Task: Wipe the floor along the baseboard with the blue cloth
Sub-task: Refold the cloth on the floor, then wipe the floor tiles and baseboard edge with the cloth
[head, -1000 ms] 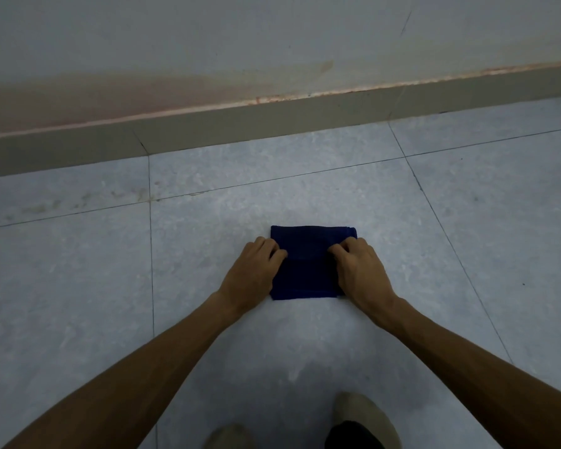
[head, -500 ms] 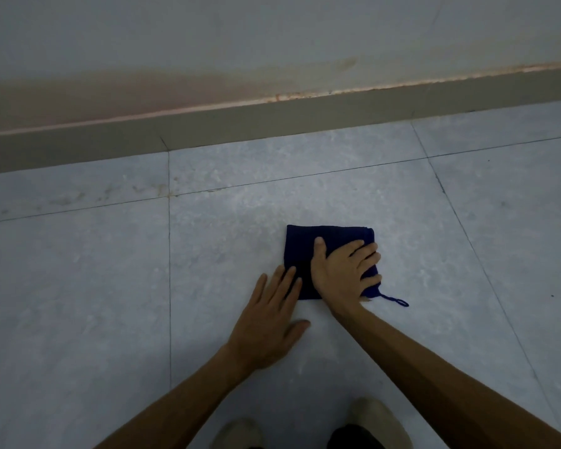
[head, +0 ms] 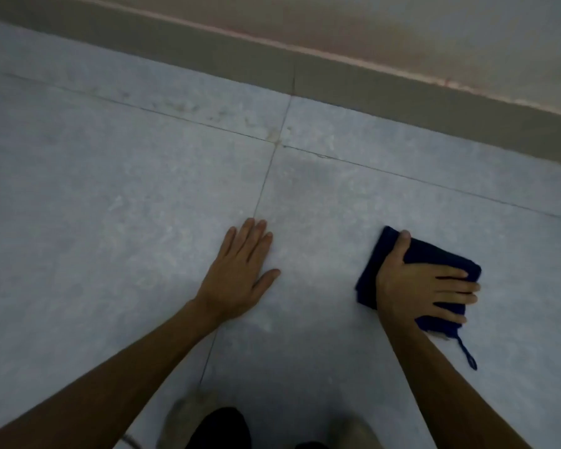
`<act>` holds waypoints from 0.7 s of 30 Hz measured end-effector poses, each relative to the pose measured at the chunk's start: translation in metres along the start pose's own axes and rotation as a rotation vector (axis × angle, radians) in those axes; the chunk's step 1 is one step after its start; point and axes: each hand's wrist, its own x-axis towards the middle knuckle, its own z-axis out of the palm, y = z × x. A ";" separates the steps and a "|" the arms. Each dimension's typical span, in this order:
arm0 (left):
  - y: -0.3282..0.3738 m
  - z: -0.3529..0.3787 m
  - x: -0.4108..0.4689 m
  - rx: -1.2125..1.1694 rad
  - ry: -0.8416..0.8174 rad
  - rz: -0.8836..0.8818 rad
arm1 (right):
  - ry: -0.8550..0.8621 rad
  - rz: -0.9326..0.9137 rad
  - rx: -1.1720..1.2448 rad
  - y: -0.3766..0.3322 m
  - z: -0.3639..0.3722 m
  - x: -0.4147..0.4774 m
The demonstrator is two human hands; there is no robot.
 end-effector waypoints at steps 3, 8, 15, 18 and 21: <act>-0.023 0.002 -0.006 -0.078 0.105 -0.154 | 0.070 -0.210 -0.098 0.003 0.002 0.015; -0.043 -0.004 0.001 -0.151 0.246 -0.352 | -0.010 -0.790 -0.240 -0.045 0.005 0.049; -0.080 -0.019 0.003 -0.154 0.322 -0.438 | -0.195 -1.185 -0.113 -0.130 0.037 0.005; -0.097 -0.024 0.006 -0.141 0.335 -0.485 | -0.219 -1.204 -0.044 -0.171 0.058 -0.033; -0.113 -0.029 0.010 -0.112 0.333 -0.516 | -0.215 -1.166 -0.006 -0.206 0.078 -0.066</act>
